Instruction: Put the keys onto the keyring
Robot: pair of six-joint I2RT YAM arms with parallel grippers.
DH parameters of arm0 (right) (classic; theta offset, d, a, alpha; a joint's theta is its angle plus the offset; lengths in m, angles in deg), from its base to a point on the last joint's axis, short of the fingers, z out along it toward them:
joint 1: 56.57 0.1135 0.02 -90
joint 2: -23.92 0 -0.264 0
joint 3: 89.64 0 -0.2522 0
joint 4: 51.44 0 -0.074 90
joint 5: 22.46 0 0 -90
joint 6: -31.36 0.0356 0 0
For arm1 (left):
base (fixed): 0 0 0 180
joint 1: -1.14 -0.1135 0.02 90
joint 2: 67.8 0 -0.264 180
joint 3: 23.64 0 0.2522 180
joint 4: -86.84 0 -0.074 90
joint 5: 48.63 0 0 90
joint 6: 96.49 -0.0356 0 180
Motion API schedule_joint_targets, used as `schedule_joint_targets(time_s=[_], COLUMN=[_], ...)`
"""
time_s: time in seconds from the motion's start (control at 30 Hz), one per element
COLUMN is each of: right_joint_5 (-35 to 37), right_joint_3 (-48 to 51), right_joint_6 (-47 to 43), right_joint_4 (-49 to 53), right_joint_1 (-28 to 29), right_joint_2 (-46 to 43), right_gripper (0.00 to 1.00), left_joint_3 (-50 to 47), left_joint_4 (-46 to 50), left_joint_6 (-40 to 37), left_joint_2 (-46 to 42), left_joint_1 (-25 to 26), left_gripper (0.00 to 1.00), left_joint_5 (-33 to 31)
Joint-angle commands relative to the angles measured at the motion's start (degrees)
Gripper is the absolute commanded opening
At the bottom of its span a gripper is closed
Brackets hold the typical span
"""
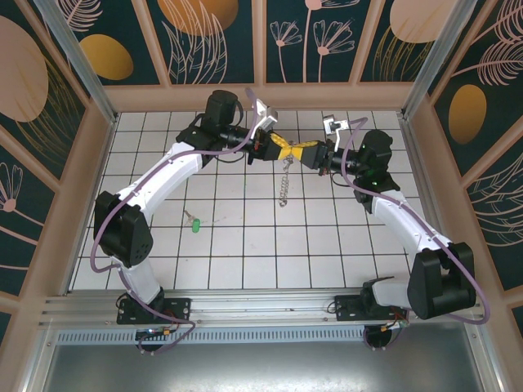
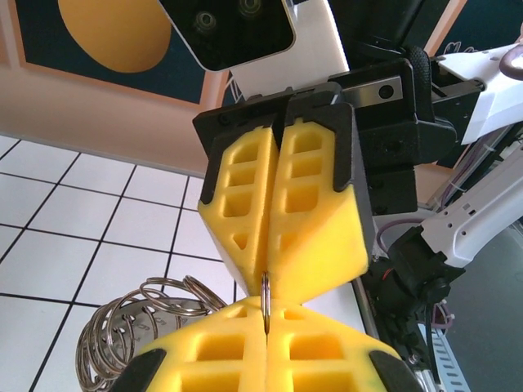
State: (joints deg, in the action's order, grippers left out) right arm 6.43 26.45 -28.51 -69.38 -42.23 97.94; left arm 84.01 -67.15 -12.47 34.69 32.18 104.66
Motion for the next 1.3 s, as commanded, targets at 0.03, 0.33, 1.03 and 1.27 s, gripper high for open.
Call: schedule_joint_targets(time_s=[0.03, 0.33, 1.03, 1.27], right_joint_5=[-0.10, 3.79, 14.03, 18.10], right_joint_3=[-1.07, -0.55, 1.17, 1.68], right_joint_6=[-0.86, 0.93, 11.82, 18.87], right_joint_4=[-0.90, -5.28, -34.44, -47.20], right_joint_1=[0.43, 0.39, 0.35, 1.73], right_joint_2=[-0.74, -2.14, -3.08, -0.17], right_gripper=[0.00, 0.00, 0.00, 0.00], left_joint_3=[2.18, -0.41, -16.34, -17.59], left_joint_4=[-0.64, -6.89, -37.75, -46.33], left_joint_6=[-0.70, 4.58, 29.26, 36.87], left_joint_2=[0.77, -1.72, -14.08, -12.98], left_joint_1=[-0.12, -0.19, -0.52, -0.54], left_gripper=[0.00, 0.22, 0.57, 0.57], left_joint_5=[2.72, -1.07, -22.57, -18.87])
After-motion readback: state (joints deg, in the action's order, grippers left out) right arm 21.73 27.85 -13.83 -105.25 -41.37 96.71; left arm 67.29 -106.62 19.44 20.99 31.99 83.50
